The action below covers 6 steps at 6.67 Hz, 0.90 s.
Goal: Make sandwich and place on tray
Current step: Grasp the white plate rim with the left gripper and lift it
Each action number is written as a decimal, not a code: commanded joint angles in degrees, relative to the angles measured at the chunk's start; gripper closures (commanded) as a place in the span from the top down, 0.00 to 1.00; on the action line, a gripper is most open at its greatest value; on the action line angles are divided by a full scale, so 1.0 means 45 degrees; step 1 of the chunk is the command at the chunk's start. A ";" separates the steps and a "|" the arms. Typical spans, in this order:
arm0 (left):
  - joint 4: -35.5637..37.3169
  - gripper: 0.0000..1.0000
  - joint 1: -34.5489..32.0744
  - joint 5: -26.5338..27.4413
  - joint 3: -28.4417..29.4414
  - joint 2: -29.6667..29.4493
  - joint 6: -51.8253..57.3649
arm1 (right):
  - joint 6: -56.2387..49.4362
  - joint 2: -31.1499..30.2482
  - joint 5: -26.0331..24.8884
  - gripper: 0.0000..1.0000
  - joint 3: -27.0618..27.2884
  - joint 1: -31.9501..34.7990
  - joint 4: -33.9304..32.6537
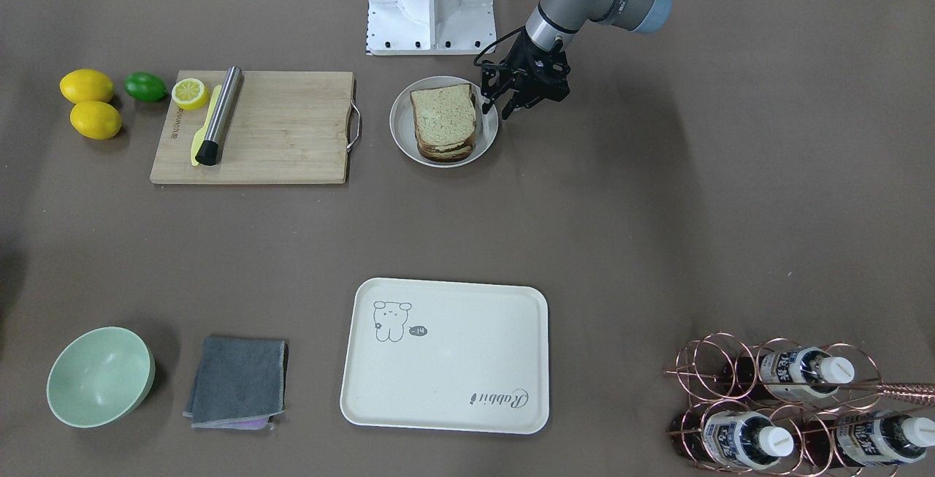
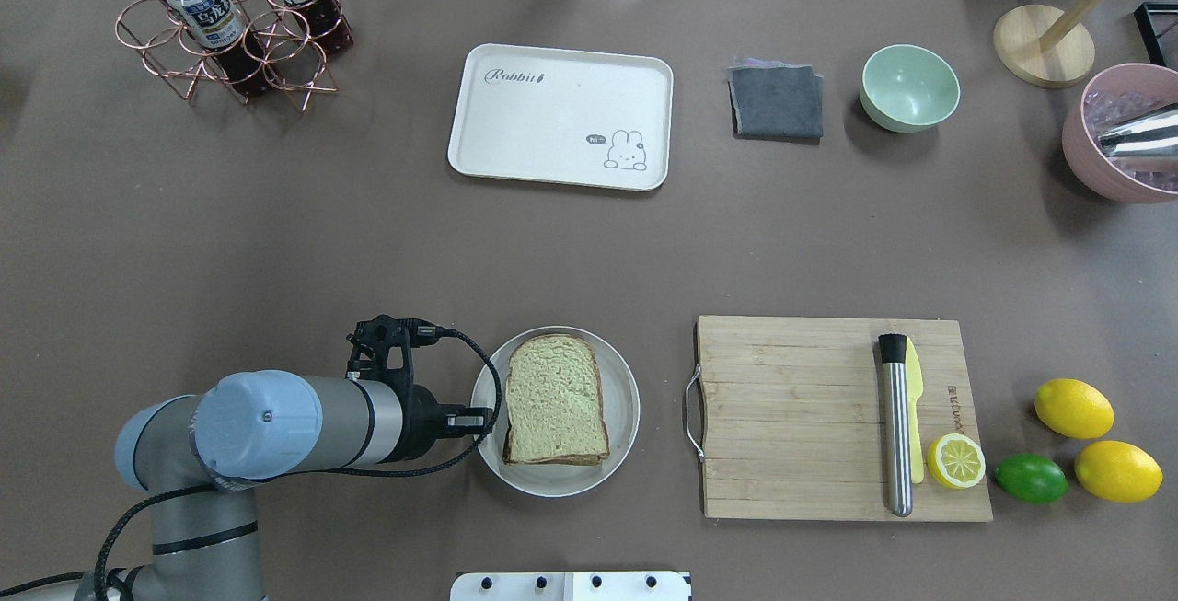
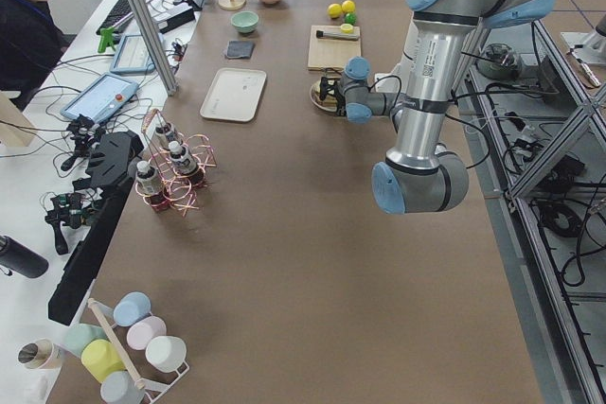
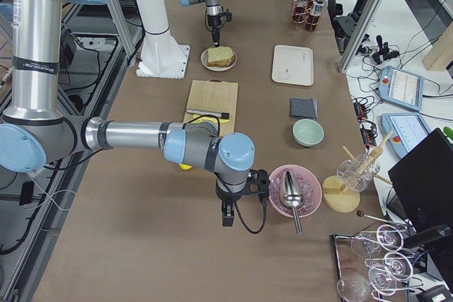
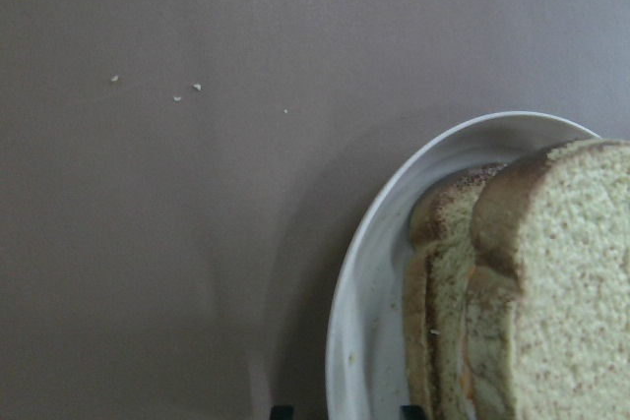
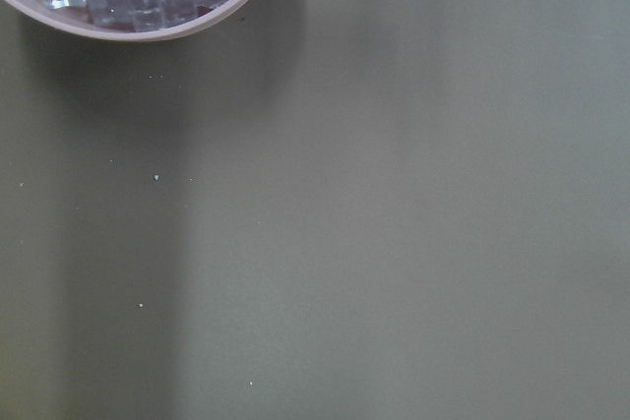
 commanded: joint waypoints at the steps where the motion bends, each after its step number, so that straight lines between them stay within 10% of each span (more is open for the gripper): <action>1: 0.0000 0.34 -0.0006 0.0001 0.0034 -0.0048 -0.0004 | 0.0000 -0.0015 -0.0002 1.00 -0.0001 0.0000 0.0000; 6: 0.0000 0.00 -0.0044 0.0001 0.0464 -0.0342 0.0054 | 0.0000 0.0004 -0.0021 1.00 -0.0001 0.0000 0.0000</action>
